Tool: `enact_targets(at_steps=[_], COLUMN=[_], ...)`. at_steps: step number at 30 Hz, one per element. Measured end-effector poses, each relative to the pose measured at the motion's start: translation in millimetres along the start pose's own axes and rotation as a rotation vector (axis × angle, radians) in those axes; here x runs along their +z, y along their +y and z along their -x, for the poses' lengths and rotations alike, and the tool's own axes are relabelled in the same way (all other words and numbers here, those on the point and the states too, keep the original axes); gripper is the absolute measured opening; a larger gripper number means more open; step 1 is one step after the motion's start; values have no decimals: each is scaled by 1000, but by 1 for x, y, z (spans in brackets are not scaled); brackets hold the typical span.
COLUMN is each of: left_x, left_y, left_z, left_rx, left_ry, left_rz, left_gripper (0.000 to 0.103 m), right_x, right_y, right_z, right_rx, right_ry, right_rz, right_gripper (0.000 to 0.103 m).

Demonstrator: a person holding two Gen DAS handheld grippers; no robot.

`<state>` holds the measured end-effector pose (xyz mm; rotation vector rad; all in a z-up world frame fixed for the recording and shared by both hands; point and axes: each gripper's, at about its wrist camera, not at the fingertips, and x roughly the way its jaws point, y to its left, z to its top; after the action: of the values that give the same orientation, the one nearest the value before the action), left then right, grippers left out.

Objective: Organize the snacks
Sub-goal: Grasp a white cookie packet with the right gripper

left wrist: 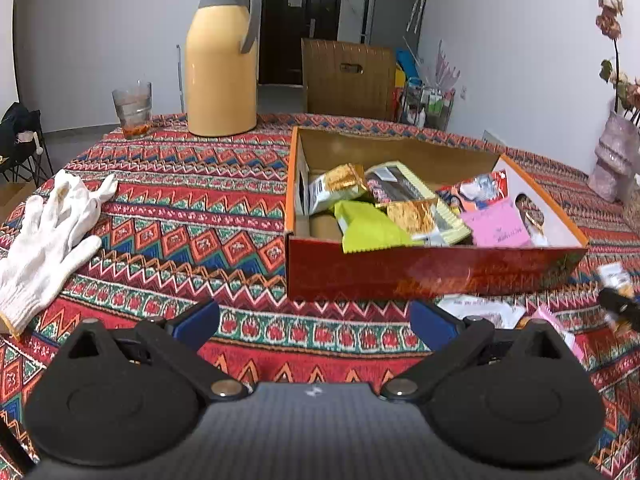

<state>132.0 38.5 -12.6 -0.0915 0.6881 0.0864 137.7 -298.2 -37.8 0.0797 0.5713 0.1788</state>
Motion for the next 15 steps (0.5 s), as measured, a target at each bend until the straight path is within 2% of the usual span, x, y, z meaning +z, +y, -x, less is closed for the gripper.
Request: enact_targets(at_steps=[6,15], left_x=[-7,-32], left_y=[0,-12], left_z=[1,6], left_rx=[13,10], left_ry=[32,118], left_rz=[-18,-101], left_gripper=[103,103], right_x=[-8,-25], right_y=[15,23], right_z=[26,38], right_rx=[29,55], right_ry=[-57,-40], right_rz=[-15,-38], right_gripper=[39,40])
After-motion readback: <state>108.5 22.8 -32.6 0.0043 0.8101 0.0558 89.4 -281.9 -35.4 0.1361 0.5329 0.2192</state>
